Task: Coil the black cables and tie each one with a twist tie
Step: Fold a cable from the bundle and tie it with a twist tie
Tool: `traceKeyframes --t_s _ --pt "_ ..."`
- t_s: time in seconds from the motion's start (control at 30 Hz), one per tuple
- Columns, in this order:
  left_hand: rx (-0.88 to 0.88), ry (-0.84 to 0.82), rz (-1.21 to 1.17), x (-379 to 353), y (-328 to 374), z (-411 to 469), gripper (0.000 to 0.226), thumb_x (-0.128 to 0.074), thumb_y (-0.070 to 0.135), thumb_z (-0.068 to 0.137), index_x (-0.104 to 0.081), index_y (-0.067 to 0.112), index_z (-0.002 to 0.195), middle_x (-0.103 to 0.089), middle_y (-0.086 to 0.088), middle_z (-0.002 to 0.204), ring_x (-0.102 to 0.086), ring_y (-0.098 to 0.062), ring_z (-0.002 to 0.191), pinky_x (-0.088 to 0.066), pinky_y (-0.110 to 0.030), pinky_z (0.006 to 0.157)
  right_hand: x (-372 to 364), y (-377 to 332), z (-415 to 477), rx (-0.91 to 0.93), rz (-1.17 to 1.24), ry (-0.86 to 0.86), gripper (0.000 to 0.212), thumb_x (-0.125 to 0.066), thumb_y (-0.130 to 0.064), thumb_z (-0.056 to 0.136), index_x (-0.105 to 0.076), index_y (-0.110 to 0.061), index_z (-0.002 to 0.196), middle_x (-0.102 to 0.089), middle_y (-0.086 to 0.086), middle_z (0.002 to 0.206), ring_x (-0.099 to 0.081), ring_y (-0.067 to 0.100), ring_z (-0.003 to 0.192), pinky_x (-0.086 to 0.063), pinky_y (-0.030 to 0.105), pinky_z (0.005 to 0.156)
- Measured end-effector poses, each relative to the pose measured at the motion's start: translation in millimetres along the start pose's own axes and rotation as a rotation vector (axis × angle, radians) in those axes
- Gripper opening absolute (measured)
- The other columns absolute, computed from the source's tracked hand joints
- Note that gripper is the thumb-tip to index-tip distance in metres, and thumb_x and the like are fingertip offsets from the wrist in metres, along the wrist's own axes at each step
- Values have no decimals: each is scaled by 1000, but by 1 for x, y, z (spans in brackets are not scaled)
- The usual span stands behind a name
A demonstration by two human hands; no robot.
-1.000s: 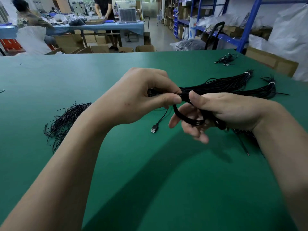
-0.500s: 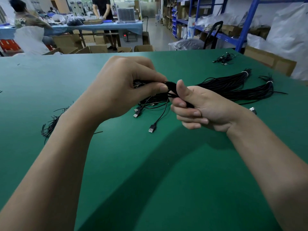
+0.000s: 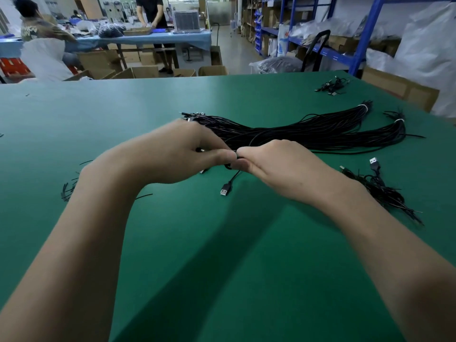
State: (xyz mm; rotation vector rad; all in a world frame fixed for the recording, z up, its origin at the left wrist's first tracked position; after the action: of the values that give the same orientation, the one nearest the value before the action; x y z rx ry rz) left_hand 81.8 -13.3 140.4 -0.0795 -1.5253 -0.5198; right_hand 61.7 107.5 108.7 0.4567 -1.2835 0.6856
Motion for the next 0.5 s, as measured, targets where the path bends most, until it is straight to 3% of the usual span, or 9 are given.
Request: traceKeyframes --t_s 0.07,0.17,0.23,0.3,0.4,0.5 --pt "89 -129 -94 -19 -4 1 61 -31 75 83 -73 34 100 -74 3 88 -67 -15 81 -54 -41 81 -6 -5 2 11 -102 18 37 -34 -52 105 -59 -26 114 -66 5 88 -64 33 85 -34 37 63" --pt "107 -247 -269 -43 -4 5 56 -31 60 97 -72 21 98 -73 9 83 -68 -9 80 -56 -44 84 -11 -10 5 23 -131 -4 32 -36 -48 105 -61 -31 116 -70 5 99 -65 32 94 -34 35 67" --pt "83 -258 -336 -49 -5 5 56 -33 58 97 -66 13 92 -61 2 76 -55 -16 70 -49 -45 73 -10 -9 4 30 -82 -14 33 -36 -52 103 -61 -39 120 -70 2 103 -65 30 98 -32 33 68" --pt "58 -240 -423 -49 -4 5 56 -34 56 96 -58 6 89 -47 -2 76 -41 -16 70 -39 -36 69 -5 -7 3 46 -34 7 39 -36 -58 99 -63 -41 121 -71 -1 102 -64 27 98 -32 33 68" --pt "6 -191 -457 -49 1 8 43 -34 46 106 -50 14 81 -40 8 70 -36 -10 65 -35 -22 63 3 -2 2 45 5 8 52 -34 -67 90 -66 -31 108 -58 -7 77 -55 20 79 -31 35 65" --pt "-22 -143 -424 -51 4 14 40 -34 45 106 -55 28 78 -42 8 70 -38 -13 67 -36 -31 65 7 9 1 11 106 -41 47 -40 -71 85 -59 -29 79 -50 -13 63 -51 5 64 -31 29 57"
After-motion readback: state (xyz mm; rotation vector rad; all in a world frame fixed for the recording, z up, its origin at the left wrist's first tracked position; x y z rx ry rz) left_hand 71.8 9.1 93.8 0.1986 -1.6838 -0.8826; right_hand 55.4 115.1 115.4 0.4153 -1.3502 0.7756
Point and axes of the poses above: each hand's wrist, its own z-axis towards the middle knuckle, its own x-axis out of the back of the hand, y = z × x, the point moved 8 cm from there along z, towards the middle knuckle
